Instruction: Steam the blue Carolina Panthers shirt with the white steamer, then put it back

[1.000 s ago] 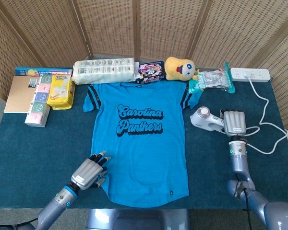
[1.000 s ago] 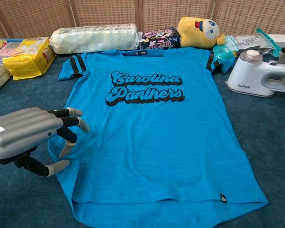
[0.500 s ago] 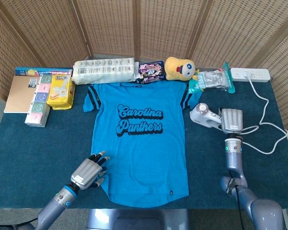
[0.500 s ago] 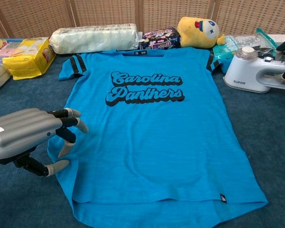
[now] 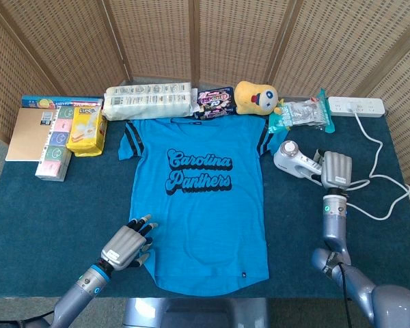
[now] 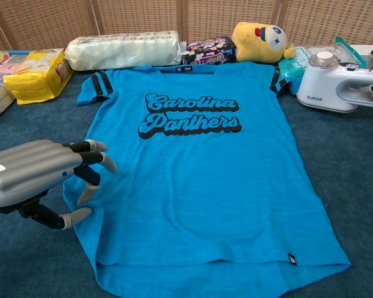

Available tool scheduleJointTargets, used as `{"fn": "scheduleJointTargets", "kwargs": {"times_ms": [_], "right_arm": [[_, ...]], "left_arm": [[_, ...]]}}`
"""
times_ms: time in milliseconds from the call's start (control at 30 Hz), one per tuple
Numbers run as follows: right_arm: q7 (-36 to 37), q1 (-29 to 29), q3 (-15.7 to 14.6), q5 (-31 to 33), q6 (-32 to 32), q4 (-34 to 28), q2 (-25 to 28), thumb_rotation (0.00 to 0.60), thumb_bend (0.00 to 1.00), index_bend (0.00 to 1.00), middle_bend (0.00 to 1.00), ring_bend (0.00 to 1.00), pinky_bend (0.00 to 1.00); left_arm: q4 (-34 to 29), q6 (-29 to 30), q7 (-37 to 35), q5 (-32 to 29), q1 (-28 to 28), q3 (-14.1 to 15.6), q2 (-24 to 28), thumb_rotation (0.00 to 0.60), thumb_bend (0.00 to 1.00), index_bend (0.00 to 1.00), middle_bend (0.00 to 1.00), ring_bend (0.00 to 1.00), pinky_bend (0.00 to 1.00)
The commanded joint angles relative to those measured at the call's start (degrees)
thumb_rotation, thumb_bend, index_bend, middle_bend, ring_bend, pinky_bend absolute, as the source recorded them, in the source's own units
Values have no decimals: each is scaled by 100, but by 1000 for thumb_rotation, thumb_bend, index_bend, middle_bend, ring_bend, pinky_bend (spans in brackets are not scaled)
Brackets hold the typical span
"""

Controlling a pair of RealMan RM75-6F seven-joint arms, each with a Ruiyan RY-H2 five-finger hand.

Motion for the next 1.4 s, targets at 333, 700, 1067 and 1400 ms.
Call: {"fn": "scheduleJointTargets", "kwargs": {"times_ms": [333, 700, 1067, 1400], "right_arm": [[-5, -511, 88, 206, 241, -1860, 820, 600, 362, 670, 698, 733, 768], [-303, -802, -270, -45, 491, -3450, 1309, 600, 360, 670, 698, 733, 765], [-780, -845, -696, -309, 632, -4211, 1283, 600, 358, 670, 697, 733, 759], [-1218, -698, -999, -552, 659, -4073, 836, 600, 358, 670, 696, 731, 758]], "left_arm": [[-13, -12, 37, 9, -22, -8, -17, 518, 443, 633, 208, 72, 200], [-39, -4, 64, 20, -45, -29, 1, 518, 444, 634, 208, 72, 200], [-38, 15, -5, 41, -49, -31, 45, 519, 443, 634, 208, 72, 200], [-29, 34, -72, 99, -39, 3, 98, 523, 444, 634, 208, 72, 200]]}}
